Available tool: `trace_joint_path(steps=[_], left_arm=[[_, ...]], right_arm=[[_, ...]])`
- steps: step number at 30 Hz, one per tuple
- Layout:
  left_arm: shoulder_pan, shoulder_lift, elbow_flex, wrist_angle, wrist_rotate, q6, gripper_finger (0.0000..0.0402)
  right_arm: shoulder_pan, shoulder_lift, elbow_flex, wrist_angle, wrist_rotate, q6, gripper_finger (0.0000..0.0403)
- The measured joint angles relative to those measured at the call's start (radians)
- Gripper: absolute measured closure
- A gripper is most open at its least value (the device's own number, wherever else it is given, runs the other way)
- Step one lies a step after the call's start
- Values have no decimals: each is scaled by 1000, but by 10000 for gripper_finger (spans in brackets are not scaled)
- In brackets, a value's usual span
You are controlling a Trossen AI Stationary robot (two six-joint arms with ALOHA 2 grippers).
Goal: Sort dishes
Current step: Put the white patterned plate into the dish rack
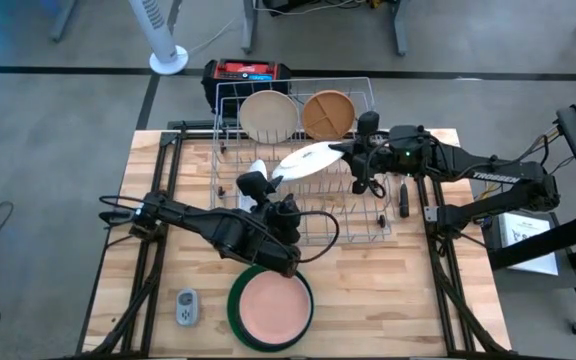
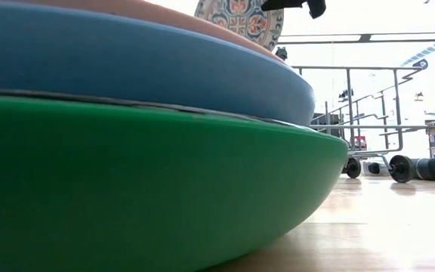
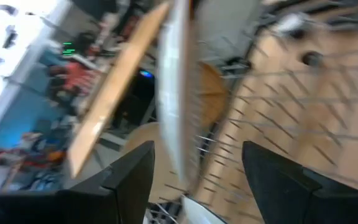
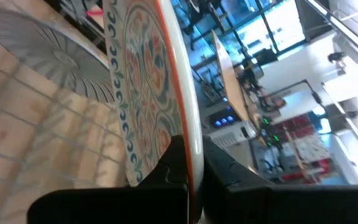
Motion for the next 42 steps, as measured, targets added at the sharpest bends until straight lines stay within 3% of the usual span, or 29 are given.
trace_joint_path(steps=[8, 14, 20, 27, 42], left_arm=[[-51, -15, 0, 0, 138, 33, 171], [-82, -38, -4, 0, 302, 47, 171], [-75, -39, -52, 0, 324, 29, 171], [-68, -54, -200, 0, 312, -35, 171], [-67, -190, -490, 8, 235, -249, 171]], right_arm=[[1, 1, -44, -12, 11, -35, 403], [33, 1, -99, 9, 36, -82, 403], [119, 1, -128, 40, 119, -185, 403], [206, 2, -180, 109, 238, -266, 403], [233, 83, -184, 182, 275, -339, 403]])
